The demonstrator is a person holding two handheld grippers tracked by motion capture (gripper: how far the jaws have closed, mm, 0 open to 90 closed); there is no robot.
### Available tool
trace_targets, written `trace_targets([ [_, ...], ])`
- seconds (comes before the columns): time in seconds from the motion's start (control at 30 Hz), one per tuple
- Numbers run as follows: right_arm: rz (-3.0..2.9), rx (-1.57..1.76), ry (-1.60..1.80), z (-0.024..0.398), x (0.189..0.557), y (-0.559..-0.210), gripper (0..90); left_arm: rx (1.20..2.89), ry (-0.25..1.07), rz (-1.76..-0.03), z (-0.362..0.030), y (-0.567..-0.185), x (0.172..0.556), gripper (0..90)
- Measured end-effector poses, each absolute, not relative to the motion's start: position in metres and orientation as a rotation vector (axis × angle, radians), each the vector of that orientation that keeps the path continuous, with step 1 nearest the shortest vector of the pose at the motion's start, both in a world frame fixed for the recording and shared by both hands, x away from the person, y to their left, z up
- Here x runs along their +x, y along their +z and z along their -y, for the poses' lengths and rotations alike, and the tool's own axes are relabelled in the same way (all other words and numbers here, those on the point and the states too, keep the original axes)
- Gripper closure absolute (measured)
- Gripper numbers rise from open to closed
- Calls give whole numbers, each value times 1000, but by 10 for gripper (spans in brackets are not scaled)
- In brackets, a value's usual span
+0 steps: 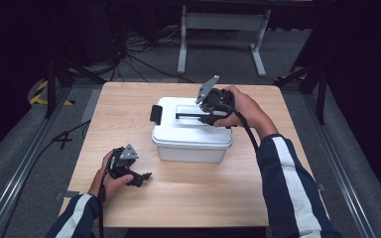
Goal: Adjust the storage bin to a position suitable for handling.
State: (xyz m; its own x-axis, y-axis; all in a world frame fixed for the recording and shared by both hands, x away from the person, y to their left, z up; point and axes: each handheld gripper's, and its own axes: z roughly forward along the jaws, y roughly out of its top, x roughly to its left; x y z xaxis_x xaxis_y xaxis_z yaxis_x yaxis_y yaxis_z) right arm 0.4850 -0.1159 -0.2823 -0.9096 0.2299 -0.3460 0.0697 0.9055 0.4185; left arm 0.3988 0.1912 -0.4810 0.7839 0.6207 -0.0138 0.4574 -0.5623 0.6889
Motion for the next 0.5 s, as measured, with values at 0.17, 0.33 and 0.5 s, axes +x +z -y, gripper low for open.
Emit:
trace_targets([
  [0.17,-2684,184,542,104,486,-285,612,2269,300,-794,-191,-481,399,1],
  [0.33,-2664,143,546,97,485,-283,752,2268,307,-791,-191,-481,399,1],
  [0.5,-2675,120,565,89,484,-283,808,2270,307,-789,-192,-481,399,1],
])
